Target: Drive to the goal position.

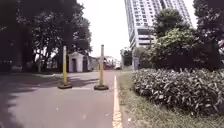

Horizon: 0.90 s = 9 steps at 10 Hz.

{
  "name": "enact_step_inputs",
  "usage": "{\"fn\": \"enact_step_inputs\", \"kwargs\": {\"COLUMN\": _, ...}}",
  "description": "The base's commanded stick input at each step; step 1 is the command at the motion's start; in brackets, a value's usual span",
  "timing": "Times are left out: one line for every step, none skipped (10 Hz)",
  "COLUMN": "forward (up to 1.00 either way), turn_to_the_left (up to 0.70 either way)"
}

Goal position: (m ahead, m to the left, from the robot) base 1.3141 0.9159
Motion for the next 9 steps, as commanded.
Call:
{"fn": "enact_step_inputs", "kwargs": {"forward": 0.0, "turn_to_the_left": 0.45}}
{"fn": "enact_step_inputs", "kwargs": {"forward": 0.0, "turn_to_the_left": 0.45}}
{"fn": "enact_step_inputs", "kwargs": {"forward": 0.0, "turn_to_the_left": 0.45}}
{"fn": "enact_step_inputs", "kwargs": {"forward": 0.0, "turn_to_the_left": 0.45}}
{"fn": "enact_step_inputs", "kwargs": {"forward": 0.0, "turn_to_the_left": 0.45}}
{"fn": "enact_step_inputs", "kwargs": {"forward": 0.0, "turn_to_the_left": 0.45}}
{"fn": "enact_step_inputs", "kwargs": {"forward": 0.0, "turn_to_the_left": 0.45}}
{"fn": "enact_step_inputs", "kwargs": {"forward": 0.0, "turn_to_the_left": 0.45}}
{"fn": "enact_step_inputs", "kwargs": {"forward": 0.0, "turn_to_the_left": 0.45}}
